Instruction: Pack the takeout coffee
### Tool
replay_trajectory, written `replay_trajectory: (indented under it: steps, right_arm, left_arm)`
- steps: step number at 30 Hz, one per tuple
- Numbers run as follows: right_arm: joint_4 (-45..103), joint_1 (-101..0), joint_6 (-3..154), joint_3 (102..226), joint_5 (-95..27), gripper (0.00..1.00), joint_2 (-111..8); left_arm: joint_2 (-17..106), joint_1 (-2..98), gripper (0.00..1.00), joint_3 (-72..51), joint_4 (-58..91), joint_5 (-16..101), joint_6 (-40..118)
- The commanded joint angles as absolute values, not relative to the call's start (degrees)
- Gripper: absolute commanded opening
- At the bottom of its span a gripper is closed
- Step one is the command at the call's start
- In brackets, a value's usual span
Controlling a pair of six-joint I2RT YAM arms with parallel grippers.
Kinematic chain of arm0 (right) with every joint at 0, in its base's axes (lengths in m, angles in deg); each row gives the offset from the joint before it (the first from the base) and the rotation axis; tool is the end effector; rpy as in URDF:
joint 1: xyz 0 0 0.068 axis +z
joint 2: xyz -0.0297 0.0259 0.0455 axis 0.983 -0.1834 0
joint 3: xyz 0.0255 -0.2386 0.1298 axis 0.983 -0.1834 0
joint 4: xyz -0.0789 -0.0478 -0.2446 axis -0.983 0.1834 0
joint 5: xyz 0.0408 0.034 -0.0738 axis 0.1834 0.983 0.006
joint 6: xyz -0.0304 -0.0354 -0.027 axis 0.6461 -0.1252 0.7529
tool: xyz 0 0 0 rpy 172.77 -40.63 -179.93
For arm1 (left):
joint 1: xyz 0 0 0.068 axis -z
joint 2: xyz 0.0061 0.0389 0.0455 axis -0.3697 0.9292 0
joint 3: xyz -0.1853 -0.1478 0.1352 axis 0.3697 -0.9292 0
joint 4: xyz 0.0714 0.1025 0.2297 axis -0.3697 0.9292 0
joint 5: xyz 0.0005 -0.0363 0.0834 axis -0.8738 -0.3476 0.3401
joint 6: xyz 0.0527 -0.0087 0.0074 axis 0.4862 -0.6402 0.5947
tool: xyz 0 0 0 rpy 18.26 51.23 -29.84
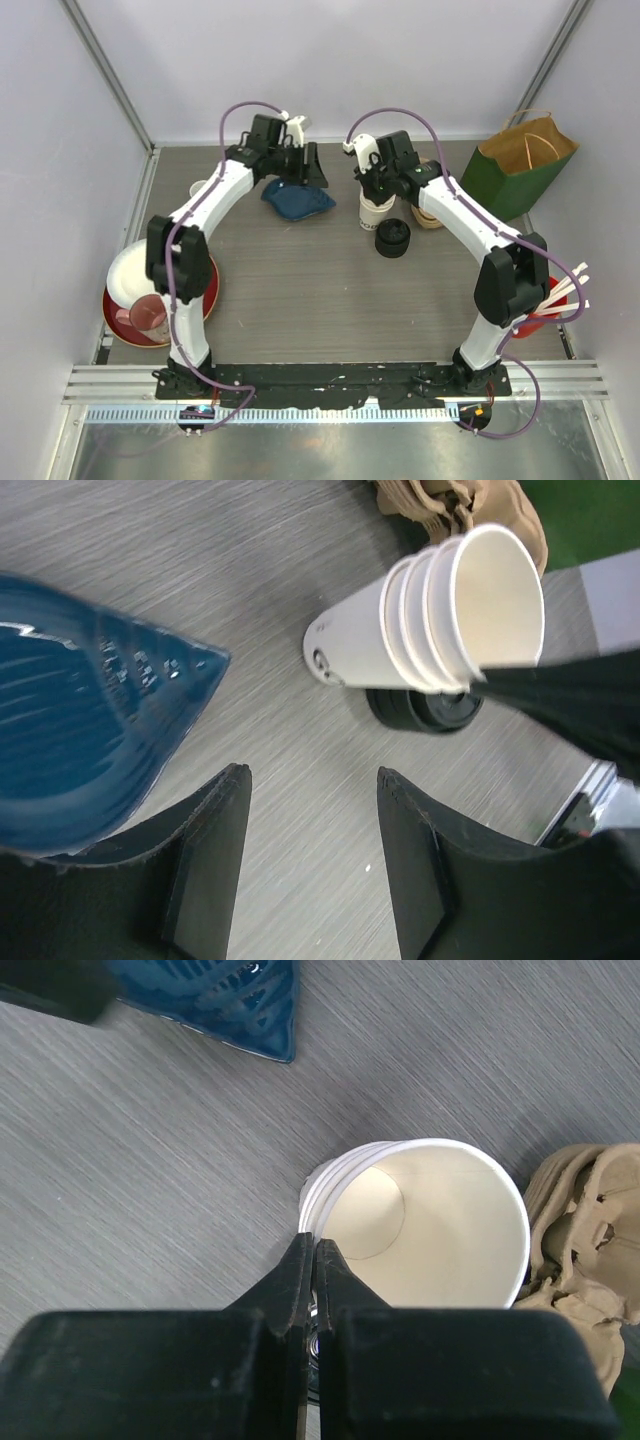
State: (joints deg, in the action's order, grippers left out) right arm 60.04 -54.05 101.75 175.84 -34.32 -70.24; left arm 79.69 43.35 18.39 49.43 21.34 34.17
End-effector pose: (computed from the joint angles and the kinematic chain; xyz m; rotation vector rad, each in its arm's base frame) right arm 0.3551 0.1732 0.3042 -0.9496 2.1401 0.1896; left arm 0.4060 -0.1800 0.3114 0.3817 2.3115 -0.9279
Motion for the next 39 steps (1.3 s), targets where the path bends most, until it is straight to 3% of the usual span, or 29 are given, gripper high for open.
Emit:
replay_trajectory:
  steps: [1, 7, 39]
  right_arm:
    - [56.59, -53.77, 104.41, 175.24, -30.53, 0.01, -66.17]
    - [56.94, -53.77, 105.29, 174.27, -27.62, 0.01, -65.73]
    - [55.19, -53.86, 103.36, 175.67, -28.76, 0.01, -64.33]
  left_arm:
    - [86.50, 47.17, 0.57, 25.20, 43.96, 18.17, 24.83]
    - [93.21, 47.97, 0.58, 31.62, 42.28, 11.84, 17.97]
    - [99.36, 50.35, 0.52, 34.36, 45.71, 14.03, 18.41]
